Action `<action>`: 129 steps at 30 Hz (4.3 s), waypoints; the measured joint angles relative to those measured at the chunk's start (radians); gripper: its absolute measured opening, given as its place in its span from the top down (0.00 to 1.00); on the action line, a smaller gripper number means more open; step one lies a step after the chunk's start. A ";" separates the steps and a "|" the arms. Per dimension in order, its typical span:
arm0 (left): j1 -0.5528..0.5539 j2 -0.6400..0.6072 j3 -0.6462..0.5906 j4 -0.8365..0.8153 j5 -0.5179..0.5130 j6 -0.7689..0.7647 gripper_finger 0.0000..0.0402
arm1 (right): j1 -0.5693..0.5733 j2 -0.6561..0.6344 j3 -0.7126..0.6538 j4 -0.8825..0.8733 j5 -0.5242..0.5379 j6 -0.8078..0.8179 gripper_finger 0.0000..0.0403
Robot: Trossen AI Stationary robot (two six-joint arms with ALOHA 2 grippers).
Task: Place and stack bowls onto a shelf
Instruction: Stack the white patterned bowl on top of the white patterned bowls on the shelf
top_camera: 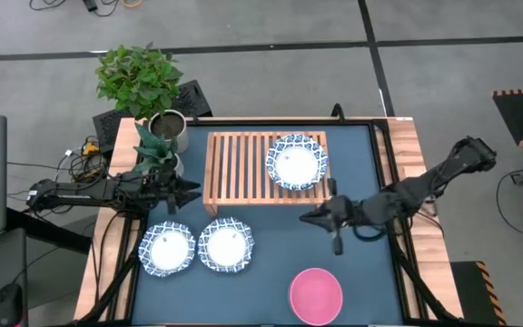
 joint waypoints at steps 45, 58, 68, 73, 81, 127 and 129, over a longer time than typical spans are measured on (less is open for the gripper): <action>0.000 0.000 0.000 -0.023 -0.185 -0.021 0.37 | -0.190 0.684 0.365 -0.125 -0.243 -0.792 0.43; 0.000 -0.001 0.000 -0.037 -0.193 -0.054 0.37 | -0.176 0.797 0.368 -0.108 -0.247 -0.907 0.43; 0.000 0.000 0.000 -0.048 -0.194 -0.048 0.37 | -0.146 0.807 0.363 -0.134 -0.275 -0.960 0.43; 0.000 0.000 0.000 -0.056 -0.193 -0.046 0.37 | -0.148 0.807 0.363 -0.121 -0.289 -0.961 0.43; 0.000 0.000 0.000 -0.063 -0.193 -0.045 0.37 | -0.153 0.861 0.369 -0.050 -0.344 -0.965 0.43; 0.000 -0.001 0.000 -0.062 -0.190 -0.037 0.37 | -0.157 0.807 0.465 -0.215 -0.352 -0.873 0.95; 0.000 0.000 0.000 -0.062 -0.190 -0.037 0.37 | -0.153 0.756 0.466 -0.229 -0.370 -0.872 0.95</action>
